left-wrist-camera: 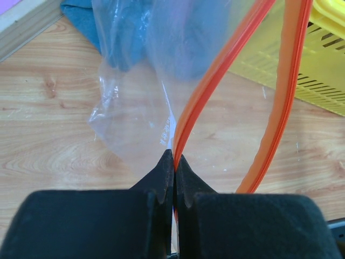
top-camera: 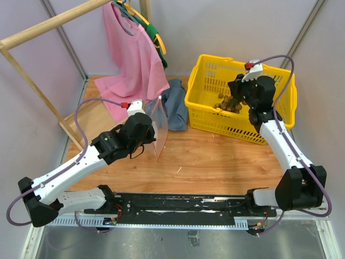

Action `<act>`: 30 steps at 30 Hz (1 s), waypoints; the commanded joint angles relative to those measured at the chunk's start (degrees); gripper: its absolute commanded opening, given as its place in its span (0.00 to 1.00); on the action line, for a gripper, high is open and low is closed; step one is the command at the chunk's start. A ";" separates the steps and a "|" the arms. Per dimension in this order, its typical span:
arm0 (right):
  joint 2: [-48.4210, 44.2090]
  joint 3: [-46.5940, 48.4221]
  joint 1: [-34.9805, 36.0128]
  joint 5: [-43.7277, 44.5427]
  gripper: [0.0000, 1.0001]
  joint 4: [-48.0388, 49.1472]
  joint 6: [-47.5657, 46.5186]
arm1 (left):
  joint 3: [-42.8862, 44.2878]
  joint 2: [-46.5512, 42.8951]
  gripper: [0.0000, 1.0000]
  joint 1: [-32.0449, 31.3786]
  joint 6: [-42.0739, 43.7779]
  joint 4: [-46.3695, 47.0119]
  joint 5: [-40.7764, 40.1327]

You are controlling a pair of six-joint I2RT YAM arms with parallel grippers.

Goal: Place the food in the zip-top bag and seal the zipper
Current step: Pick up the fake fruit from the bin.

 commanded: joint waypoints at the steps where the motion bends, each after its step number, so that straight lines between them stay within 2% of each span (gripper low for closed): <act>1: -0.38 0.94 1.23 -2.62 0.01 7.92 1.40 | 2.21 0.65 0.00 0.32 0.67 -0.39 -0.41; 13: -0.84 6.99 2.75 -12.80 0.01 8.55 1.82 | 4.70 4.88 0.00 1.38 2.39 -1.62 3.87; 22: -0.95 12.63 3.23 -16.18 0.01 7.05 1.00 | 4.87 5.82 0.00 3.36 3.21 0.25 8.75; 26: -0.16 13.94 3.48 -13.81 0.01 4.21 -0.81 | 4.80 6.30 0.00 3.45 3.09 0.47 10.09; 30: 1.55 11.26 3.48 -10.07 0.01 2.75 -2.97 | 4.01 5.89 0.00 3.52 2.94 0.53 9.79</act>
